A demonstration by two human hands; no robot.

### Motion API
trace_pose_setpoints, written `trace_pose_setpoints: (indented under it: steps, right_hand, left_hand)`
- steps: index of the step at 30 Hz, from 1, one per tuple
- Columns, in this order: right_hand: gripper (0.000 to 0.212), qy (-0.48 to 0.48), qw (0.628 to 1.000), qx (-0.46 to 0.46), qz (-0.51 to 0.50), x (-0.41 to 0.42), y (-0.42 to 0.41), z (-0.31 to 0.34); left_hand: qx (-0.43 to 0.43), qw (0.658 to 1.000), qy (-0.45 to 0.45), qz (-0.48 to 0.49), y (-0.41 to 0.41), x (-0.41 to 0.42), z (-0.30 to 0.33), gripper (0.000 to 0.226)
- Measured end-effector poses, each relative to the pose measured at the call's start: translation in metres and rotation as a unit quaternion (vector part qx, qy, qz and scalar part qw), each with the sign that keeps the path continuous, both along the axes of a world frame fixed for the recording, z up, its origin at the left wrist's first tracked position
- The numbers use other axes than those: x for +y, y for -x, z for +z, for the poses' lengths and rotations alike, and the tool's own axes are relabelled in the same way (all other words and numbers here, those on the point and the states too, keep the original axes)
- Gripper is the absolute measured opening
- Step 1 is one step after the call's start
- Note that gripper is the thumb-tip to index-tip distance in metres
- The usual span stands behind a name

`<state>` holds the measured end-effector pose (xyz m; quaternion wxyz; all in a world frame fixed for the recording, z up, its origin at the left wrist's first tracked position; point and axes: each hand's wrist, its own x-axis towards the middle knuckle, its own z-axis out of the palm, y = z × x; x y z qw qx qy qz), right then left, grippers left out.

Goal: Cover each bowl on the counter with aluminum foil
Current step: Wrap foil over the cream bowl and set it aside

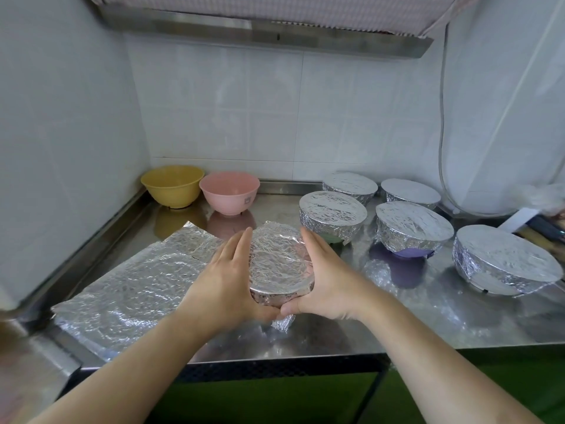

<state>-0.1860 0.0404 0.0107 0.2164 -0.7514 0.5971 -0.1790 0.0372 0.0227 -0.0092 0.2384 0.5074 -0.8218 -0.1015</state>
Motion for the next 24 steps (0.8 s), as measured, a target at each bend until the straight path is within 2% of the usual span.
trace_pose_setpoints:
  steps: [9, 12, 14, 15, 17, 20, 22, 24]
  right_hand:
    - [0.15, 0.022, 0.999, 0.04, 0.0, 0.004, -0.001, 0.001]
    - [0.155, -0.022, 0.998, 0.058, 0.024, 0.001, 0.005, 0.005]
    - [0.151, -0.069, 0.996, 0.033, 0.04, -0.002, 0.011, 0.011]
    - [0.145, -0.079, 0.996, -0.009, 0.036, -0.003, 0.013, 0.015]
    - [0.126, -0.068, 0.993, -0.092, -0.007, -0.006, 0.011, 0.023]
    - [0.076, -0.005, 0.994, -0.099, -0.039, -0.012, -0.003, 0.024]
    - [0.065, 0.005, 0.998, -0.055, -0.03, -0.014, -0.015, 0.021]
    - [0.064, 0.018, 0.999, -0.005, -0.032, -0.017, -0.022, 0.015]
  left_hand:
    - [-0.058, 0.998, -0.017, -0.006, -0.003, -0.003, 0.005, 0.162]
    - [-0.064, 0.994, -0.084, -0.02, -0.009, -0.002, 0.012, 0.169]
    - [-0.033, 0.988, -0.145, -0.042, -0.016, 0.0, 0.021, 0.172]
    - [-0.003, 0.986, -0.159, -0.046, -0.019, 0.001, 0.026, 0.166]
    - [0.058, 0.988, -0.142, -0.033, -0.018, 0.003, 0.034, 0.142]
    - [0.074, 0.996, -0.049, 0.01, 0.001, 0.009, 0.029, 0.101]
    - [0.037, 0.999, -0.024, 0.018, 0.014, 0.013, 0.018, 0.103]
    - [-0.013, 1.0, -0.008, 0.023, 0.019, 0.015, 0.006, 0.112]
